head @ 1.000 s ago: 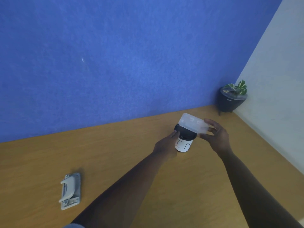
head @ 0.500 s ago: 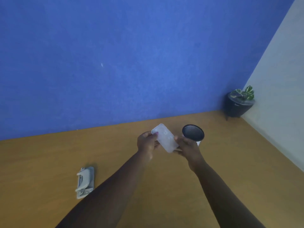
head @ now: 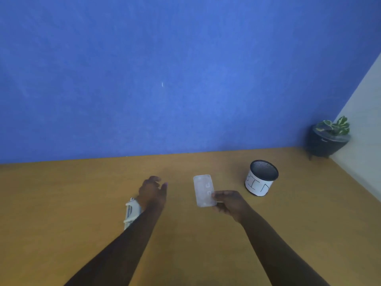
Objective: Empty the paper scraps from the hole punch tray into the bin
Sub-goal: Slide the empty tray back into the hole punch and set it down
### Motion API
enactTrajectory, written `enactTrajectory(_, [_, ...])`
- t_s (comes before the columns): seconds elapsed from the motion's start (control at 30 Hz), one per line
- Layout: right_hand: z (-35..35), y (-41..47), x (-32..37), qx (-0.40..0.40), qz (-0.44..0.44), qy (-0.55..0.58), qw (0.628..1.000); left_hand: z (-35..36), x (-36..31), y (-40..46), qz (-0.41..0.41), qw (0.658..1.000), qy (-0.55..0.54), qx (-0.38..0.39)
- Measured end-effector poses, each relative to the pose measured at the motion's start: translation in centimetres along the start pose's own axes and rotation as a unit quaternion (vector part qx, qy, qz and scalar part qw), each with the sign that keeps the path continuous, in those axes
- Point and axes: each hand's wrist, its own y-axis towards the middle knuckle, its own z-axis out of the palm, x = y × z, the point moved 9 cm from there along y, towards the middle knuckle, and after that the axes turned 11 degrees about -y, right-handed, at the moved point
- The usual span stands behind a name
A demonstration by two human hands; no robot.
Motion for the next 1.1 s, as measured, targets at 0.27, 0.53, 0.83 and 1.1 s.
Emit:
enactTrajectory(0.27, [3.0, 0.2, -0.2, 0.016, 0.01, -0.001, 1.0, -5.3, 10.3, 0.1, -0.243, 0.959, 0.143, 0.001])
enactTrajectory(0.53, [4.2, 0.5, -0.5, 0.026, 0.017, -0.016, 0.999, -5.0, 10.1, 0.6, -0.231, 0.969, 0.081, 0.047])
enactTrajectory(0.83, [4.2, 1.4, -1.3, 0.031, 0.015, -0.028, 0.999, -4.1, 10.6, 0.6, -0.258, 0.958, 0.106, 0.06])
enactTrajectory(1.1, [4.7, 1.6, -1.2, 0.023, 0.008, -0.041, 0.999, -3.7, 6.7, 1.9, -0.266, 0.959, -0.079, 0.053])
